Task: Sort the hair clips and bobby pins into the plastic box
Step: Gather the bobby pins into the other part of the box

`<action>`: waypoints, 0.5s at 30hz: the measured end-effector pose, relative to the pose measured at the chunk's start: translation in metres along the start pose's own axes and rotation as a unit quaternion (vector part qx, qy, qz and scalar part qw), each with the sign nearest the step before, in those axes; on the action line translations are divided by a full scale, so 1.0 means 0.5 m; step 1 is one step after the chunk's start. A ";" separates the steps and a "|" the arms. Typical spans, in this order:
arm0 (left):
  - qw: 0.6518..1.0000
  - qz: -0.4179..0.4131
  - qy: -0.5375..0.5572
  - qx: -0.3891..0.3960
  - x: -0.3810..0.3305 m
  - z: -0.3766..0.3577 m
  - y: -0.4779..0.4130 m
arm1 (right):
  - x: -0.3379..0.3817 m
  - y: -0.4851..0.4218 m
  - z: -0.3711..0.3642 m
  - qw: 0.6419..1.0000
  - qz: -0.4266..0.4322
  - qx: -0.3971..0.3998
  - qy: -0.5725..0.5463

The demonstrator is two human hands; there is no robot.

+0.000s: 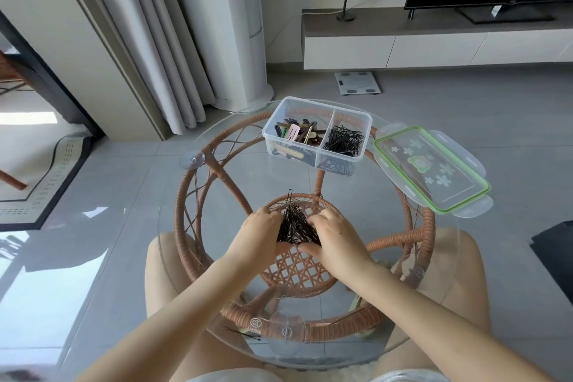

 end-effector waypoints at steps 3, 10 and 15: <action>1.000 -0.007 -0.004 0.003 -0.004 0.007 -0.003 | 0.001 -0.008 0.005 1.000 0.009 -0.018 0.022; 0.999 0.027 0.017 0.034 0.014 0.008 -0.015 | -0.016 0.002 0.034 0.998 -0.021 -0.053 -0.023; 0.993 0.056 0.096 0.026 0.042 0.037 -0.016 | -0.030 0.024 0.070 0.990 -0.043 -0.103 -0.087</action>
Point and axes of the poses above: each hand's wrist, its own y-axis away from the middle knuckle, its own z-axis out of the back of the hand, x = y × z, the point moved 7 cm from there along -y, towards the middle knuckle, and after that the axes turned 15 degrees about z, right-handed, at the moved point
